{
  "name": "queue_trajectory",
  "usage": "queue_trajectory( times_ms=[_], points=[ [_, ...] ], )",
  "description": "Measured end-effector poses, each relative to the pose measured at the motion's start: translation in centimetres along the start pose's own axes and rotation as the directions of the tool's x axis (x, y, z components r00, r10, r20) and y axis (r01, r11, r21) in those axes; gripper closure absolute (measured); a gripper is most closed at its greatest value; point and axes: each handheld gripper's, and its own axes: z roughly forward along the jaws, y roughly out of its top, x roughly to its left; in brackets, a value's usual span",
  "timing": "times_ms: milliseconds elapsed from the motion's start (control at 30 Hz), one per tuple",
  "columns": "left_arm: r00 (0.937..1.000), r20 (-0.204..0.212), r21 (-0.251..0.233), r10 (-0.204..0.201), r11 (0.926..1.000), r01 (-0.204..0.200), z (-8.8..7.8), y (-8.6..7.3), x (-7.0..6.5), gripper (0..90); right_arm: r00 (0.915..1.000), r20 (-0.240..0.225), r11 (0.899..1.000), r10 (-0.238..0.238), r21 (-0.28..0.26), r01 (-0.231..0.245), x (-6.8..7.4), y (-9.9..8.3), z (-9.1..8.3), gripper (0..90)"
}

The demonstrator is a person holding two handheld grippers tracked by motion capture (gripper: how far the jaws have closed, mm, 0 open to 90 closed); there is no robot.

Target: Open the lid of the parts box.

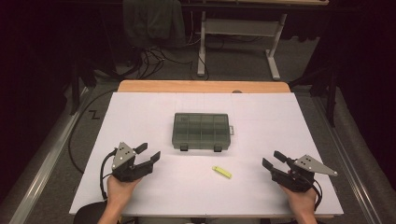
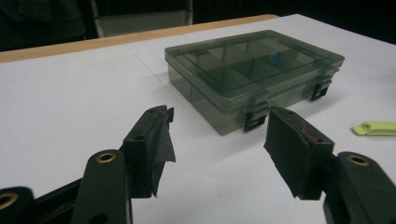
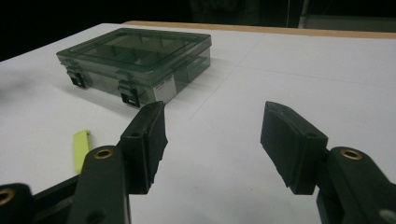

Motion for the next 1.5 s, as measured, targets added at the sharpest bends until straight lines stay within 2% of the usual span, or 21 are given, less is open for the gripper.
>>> queue_trajectory(
  times_ms=[167, 367, 700, 1000, 1133, 1500],
  points=[
    [0.9999, 0.006, 0.008, 0.009, 0.9999, -0.009, 0.3, -0.1, -0.1, 40.1, 0.9999, 0.001, 1.000, -0.013, -0.002, 0.013, 0.3, 0.0, 0.2, 42.3],
    [0.9996, 0.026, 0.013, 0.016, 0.9998, -0.016, 0.8, -0.2, -0.6, 40.3, 1.0000, -0.008, 1.000, -0.001, -0.017, 0.001, 0.4, 0.3, 0.5, 42.3],
    [0.9990, 0.044, 0.024, 0.002, 0.9997, -0.004, 1.4, -0.3, -0.9, 40.4, 0.9996, -0.011, 1.000, -0.028, -0.013, 0.027, 0.7, 0.5, 0.9, 42.5],
    [0.9988, 0.050, 0.024, -0.004, 0.9997, 0.003, 1.7, -0.2, -1.0, 40.4, 0.9998, -0.007, 0.999, -0.020, -0.025, 0.020, 0.7, 0.8, 1.0, 42.5],
    [0.9987, 0.050, 0.022, -0.006, 0.9998, 0.005, 2.1, 0.0, -1.1, 40.5, 0.9997, -0.006, 0.999, -0.023, -0.037, 0.023, 0.8, 1.3, 1.5, 42.7],
    [0.9984, 0.052, 0.026, -0.023, 0.9994, 0.022, 2.9, 0.1, -1.3, 40.7, 0.9984, -0.024, 0.998, -0.051, -0.024, 0.051, 1.7, 2.1, 3.5, 43.4]
  ],
)
